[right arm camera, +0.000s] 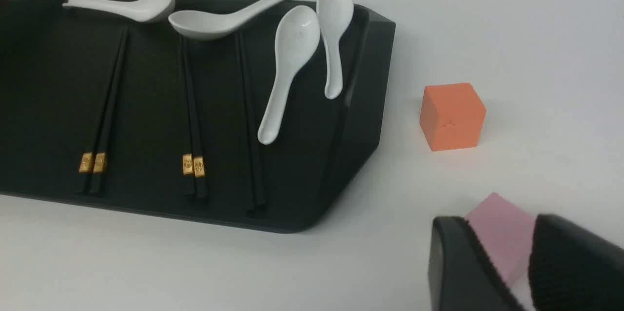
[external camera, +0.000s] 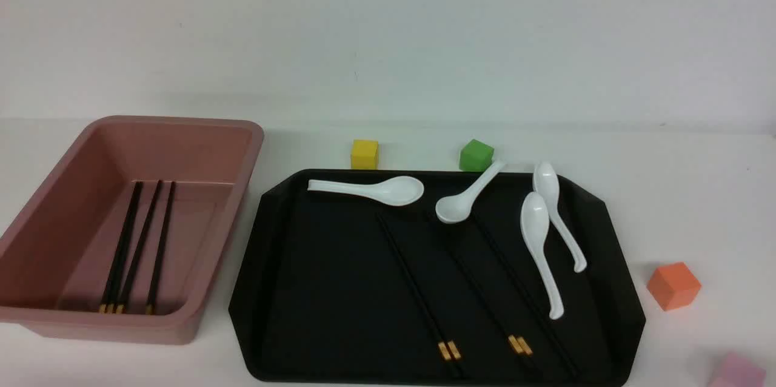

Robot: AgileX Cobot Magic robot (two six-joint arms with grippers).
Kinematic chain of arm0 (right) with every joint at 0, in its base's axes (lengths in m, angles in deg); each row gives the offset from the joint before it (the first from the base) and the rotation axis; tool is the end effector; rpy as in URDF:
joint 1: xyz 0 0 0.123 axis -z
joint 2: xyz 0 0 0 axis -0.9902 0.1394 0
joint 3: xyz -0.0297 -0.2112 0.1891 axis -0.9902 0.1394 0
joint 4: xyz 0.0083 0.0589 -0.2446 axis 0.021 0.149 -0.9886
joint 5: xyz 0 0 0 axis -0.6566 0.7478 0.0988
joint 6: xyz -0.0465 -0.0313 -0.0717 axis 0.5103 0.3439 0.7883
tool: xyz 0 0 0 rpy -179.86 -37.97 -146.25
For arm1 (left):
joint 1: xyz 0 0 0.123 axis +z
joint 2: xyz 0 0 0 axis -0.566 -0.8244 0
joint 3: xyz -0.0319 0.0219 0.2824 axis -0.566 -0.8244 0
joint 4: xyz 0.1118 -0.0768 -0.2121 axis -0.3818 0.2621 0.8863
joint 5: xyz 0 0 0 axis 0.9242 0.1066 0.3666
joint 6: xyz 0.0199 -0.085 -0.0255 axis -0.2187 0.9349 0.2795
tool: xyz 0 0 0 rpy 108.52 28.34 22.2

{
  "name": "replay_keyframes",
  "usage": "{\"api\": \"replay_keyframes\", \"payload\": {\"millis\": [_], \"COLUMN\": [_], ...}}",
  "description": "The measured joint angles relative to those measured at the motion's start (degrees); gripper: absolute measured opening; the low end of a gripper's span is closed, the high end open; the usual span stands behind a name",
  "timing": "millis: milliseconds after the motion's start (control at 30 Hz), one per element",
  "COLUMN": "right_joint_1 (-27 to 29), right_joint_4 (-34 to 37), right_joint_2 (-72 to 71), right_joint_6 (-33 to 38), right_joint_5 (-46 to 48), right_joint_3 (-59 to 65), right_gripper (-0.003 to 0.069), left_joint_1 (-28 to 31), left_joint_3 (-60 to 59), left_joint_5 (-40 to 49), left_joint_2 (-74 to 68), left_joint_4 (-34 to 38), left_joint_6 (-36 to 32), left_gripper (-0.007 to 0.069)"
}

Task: On white tablecloth take chopsticks from black tray and put them in box.
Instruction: 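Reach over to the black tray and grasp a pair of chopsticks with the left gripper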

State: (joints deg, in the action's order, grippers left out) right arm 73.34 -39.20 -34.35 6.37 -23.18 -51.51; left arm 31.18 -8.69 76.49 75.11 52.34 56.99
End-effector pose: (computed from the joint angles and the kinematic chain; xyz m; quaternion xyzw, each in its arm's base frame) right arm 0.0520 0.0090 0.1746 -0.0306 0.8004 0.0744 0.5940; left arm 0.0523 -0.0031 0.1700 -0.1108 0.7997 -0.1145 0.5789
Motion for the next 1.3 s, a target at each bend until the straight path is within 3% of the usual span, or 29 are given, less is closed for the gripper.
{"api": "replay_keyframes", "payload": {"millis": [1100, 1167, 1300], "right_joint_1": [0.0, 0.0, 0.0], "right_joint_4": [0.0, 0.0, 0.0], "right_joint_2": [0.0, 0.0, 0.0], "right_joint_6": [0.0, 0.0, 0.0], "right_joint_5": [0.0, 0.0, 0.0], "right_joint_3": [0.0, 0.0, 0.0], "right_gripper": [0.0242, 0.0242, 0.0242], "left_joint_1": [0.0, 0.0, 0.0], "left_joint_3": [0.0, 0.0, 0.0], "left_joint_5": [0.1, -0.2, -1.4], "left_joint_2": [0.0, 0.0, 0.0], "left_joint_4": [0.0, 0.8, 9.1], "left_joint_6": [0.0, 0.4, 6.6], "left_gripper": [0.0023, 0.0026, 0.0029]}}
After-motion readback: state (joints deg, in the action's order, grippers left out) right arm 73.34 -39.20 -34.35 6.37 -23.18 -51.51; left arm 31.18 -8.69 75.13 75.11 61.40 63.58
